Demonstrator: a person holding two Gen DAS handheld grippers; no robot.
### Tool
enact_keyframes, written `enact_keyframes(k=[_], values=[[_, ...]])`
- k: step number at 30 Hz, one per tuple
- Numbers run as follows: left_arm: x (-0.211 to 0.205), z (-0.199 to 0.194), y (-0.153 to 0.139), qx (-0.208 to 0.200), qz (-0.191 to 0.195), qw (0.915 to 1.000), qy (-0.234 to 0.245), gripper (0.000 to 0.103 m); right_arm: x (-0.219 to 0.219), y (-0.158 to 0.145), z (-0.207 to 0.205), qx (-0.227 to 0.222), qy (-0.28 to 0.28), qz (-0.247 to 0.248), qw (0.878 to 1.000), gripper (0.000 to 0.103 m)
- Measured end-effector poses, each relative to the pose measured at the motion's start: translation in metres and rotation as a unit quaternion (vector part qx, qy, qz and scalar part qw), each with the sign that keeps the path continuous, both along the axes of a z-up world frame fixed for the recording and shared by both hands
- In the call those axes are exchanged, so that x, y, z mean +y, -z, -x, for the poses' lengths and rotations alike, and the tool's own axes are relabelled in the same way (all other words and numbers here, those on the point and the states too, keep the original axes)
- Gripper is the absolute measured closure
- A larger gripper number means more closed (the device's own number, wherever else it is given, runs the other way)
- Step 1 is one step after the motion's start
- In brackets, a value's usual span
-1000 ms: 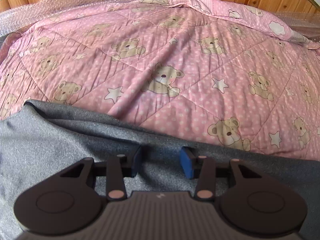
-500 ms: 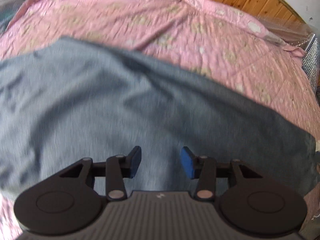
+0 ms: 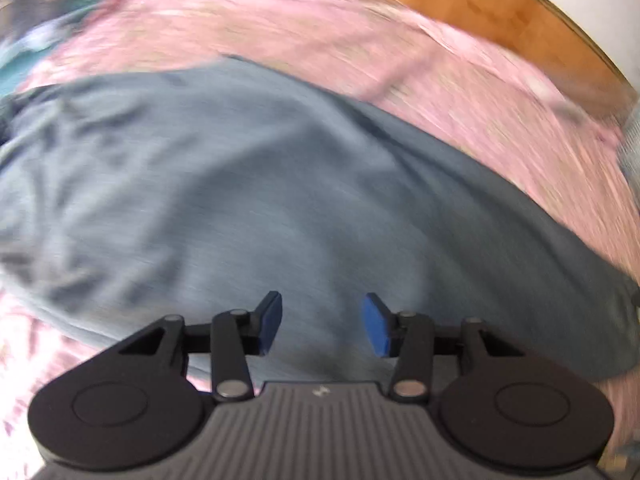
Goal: Fold clothes
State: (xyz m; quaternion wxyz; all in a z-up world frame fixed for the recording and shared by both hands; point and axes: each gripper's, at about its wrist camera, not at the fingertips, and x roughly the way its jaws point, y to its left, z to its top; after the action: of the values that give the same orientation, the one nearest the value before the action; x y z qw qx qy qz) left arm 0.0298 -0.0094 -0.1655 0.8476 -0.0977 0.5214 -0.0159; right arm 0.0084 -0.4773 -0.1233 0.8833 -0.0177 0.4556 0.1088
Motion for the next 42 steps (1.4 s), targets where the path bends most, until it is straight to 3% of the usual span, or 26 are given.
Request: enact_keyframes(k=[3,5,6,8,9,10,11,12,15,18,22,24,26,28,29,30,31,33,35,36,38,40,42], values=[[0.036,-0.004,0.012,0.005,-0.002,0.9992,-0.039,0.058,0.077,0.007,-0.045,-0.002,-0.022,-0.038,0.999,0.059],[0.051,-0.003,0.022,0.014,-0.004,0.9987,-0.048,0.058,0.101,0.026,-0.076,0.011,-0.015,-0.044,0.999,0.060],[0.056,0.000,0.029,0.025,-0.006,0.9986,-0.047,0.058,0.104,0.039,-0.091,0.022,-0.003,-0.039,0.999,0.062],[0.056,0.013,0.032,0.007,-0.012,0.9994,-0.031,0.057,0.093,0.061,-0.109,0.044,0.050,-0.016,0.998,0.066],[0.053,0.016,0.032,0.004,-0.023,0.9995,-0.020,0.057,0.082,0.063,-0.111,0.028,0.071,-0.026,0.997,0.086],[0.049,0.019,0.031,0.002,-0.034,0.9994,-0.010,0.056,0.074,0.062,-0.114,0.031,0.095,-0.022,0.995,0.098],[0.048,0.022,0.029,0.004,-0.034,0.9994,-0.002,0.056,0.068,0.060,-0.118,0.037,0.119,-0.017,0.992,0.097],[0.049,0.024,0.026,0.005,-0.025,0.9997,0.002,0.057,0.066,0.055,-0.119,0.040,0.144,-0.012,0.989,0.088],[0.060,0.027,0.009,-0.020,0.006,0.9998,-0.003,0.058,0.100,0.026,-0.120,0.017,0.112,-0.015,0.993,0.076],[0.088,0.018,-0.002,-0.045,0.010,0.9984,-0.034,0.057,0.172,0.029,-0.139,0.019,0.055,-0.023,0.998,0.062],[0.124,0.007,0.014,-0.032,0.007,0.9969,-0.071,0.057,0.270,0.035,-0.165,0.024,-0.023,-0.035,0.999,0.060],[0.138,0.005,0.028,-0.004,0.022,0.9968,-0.076,0.059,0.319,0.038,-0.178,0.026,-0.062,-0.040,0.997,0.061],[0.137,0.013,0.031,-0.016,0.017,0.9977,-0.064,0.060,0.320,0.066,-0.205,0.061,-0.031,-0.039,0.997,0.064],[0.130,0.019,0.030,-0.024,-0.003,0.9989,-0.041,0.059,0.312,0.069,-0.223,0.039,-0.007,-0.048,0.998,0.078],[0.128,0.019,0.028,-0.021,-0.008,0.9993,-0.030,0.058,0.309,0.069,-0.232,0.042,0.018,-0.033,0.998,0.076],[0.126,0.020,0.026,-0.019,-0.013,0.9996,-0.019,0.056,0.303,0.068,-0.238,0.045,0.041,-0.026,0.998,0.066],[0.123,0.021,0.024,-0.016,-0.018,0.9997,-0.008,0.056,0.297,0.064,-0.236,0.045,0.052,-0.033,0.997,0.066],[0.125,0.021,0.014,-0.020,-0.009,0.9998,0.000,0.059,0.285,0.053,-0.230,0.045,0.071,-0.048,0.995,0.066],[0.129,0.022,0.002,-0.038,0.008,0.9992,0.002,0.060,0.285,0.035,-0.201,0.030,0.047,-0.064,0.996,0.064],[0.131,0.019,0.000,-0.044,0.012,0.9990,-0.001,0.059,0.288,0.031,-0.184,0.028,0.030,-0.064,0.997,0.058],[0.138,0.010,0.003,-0.044,0.021,0.9988,-0.008,0.057,0.295,0.045,-0.160,0.042,0.005,-0.041,0.998,0.055],[0.147,0.001,0.019,-0.017,0.022,0.9995,-0.013,0.057,0.300,0.068,-0.143,0.056,-0.009,0.001,0.998,0.055],[0.152,-0.003,0.029,0.002,0.020,0.9998,0.004,0.058,0.281,0.080,-0.131,0.024,0.000,0.015,1.000,0.056]])
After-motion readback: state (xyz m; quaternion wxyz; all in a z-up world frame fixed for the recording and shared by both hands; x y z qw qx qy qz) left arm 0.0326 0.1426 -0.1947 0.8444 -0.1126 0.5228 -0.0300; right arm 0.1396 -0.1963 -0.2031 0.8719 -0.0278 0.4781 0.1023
